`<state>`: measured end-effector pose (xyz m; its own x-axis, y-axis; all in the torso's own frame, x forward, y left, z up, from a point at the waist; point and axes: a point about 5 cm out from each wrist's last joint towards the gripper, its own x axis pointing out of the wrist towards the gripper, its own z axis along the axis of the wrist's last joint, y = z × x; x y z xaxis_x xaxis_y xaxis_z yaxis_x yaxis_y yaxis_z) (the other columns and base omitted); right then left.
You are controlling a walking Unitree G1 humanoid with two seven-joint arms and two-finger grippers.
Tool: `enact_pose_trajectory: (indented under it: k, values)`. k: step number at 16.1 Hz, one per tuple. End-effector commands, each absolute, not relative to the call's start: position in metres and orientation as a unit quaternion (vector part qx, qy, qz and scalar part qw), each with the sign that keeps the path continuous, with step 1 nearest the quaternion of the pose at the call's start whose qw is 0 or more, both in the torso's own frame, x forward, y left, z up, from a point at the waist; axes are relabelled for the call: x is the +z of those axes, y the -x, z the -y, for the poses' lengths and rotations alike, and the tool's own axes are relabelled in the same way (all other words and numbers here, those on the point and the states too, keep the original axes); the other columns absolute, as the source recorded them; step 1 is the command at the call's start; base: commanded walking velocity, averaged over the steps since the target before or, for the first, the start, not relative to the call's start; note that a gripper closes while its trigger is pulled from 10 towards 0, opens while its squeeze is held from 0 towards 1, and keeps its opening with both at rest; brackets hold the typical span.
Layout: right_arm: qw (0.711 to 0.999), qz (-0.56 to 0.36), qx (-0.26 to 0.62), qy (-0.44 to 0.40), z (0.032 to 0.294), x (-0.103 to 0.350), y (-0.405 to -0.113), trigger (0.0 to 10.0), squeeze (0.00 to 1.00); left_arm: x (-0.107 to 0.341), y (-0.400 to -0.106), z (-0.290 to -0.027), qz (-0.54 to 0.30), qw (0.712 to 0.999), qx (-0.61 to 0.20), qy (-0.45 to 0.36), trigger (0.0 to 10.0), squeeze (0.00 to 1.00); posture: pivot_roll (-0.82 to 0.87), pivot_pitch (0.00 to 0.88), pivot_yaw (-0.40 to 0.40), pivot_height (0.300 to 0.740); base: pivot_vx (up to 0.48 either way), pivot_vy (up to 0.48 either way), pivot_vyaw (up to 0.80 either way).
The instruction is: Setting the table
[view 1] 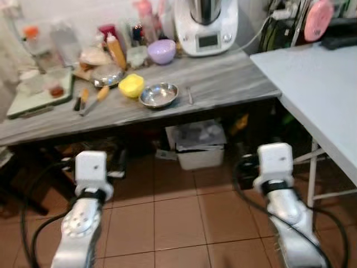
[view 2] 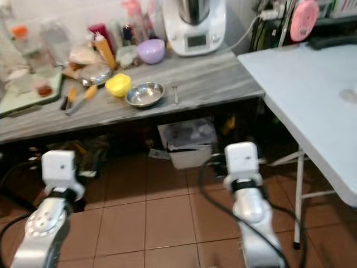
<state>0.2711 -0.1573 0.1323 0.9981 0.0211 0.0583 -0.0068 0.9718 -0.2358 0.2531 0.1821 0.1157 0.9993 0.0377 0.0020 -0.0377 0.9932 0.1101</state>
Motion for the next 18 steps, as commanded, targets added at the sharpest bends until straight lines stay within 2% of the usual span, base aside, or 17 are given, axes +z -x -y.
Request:
enact_pose_trajectory:
  k: [1,4,8,13,18]
  values:
    - [0.993,0.030,0.006,0.117,0.156,0.133,-0.273,10.0,0.00,0.115,-0.253,-0.183,-0.002,0.998,0.022,-0.060,10.0,0.00,-0.28,0.001,0.180,0.740,-0.345,0.000,0.00]
    - [0.994,0.000,-0.002,0.109,0.159,0.128,-0.273,10.0,0.00,0.115,-0.254,-0.180,0.001,0.998,0.019,-0.064,10.0,0.00,-0.28,0.002,0.182,0.740,-0.298,0.000,0.00]
    - [0.994,0.021,0.029,0.105,0.157,0.133,-0.271,10.0,0.00,0.114,-0.257,-0.175,0.007,0.998,0.016,-0.067,10.0,0.00,-0.29,0.003,0.177,0.740,0.000,0.000,0.00]
    - [0.994,0.024,0.035,0.102,0.155,0.134,-0.271,10.0,0.00,0.114,-0.263,-0.168,0.011,0.997,0.007,-0.070,10.0,0.00,-0.29,0.004,0.179,0.740,0.000,0.000,0.73]
    - [0.995,0.031,0.015,0.094,0.157,0.137,-0.275,10.0,0.00,0.104,-0.260,-0.166,-0.008,0.998,-0.005,-0.064,10.0,0.00,-0.28,0.011,0.162,0.740,0.000,0.000,0.00]
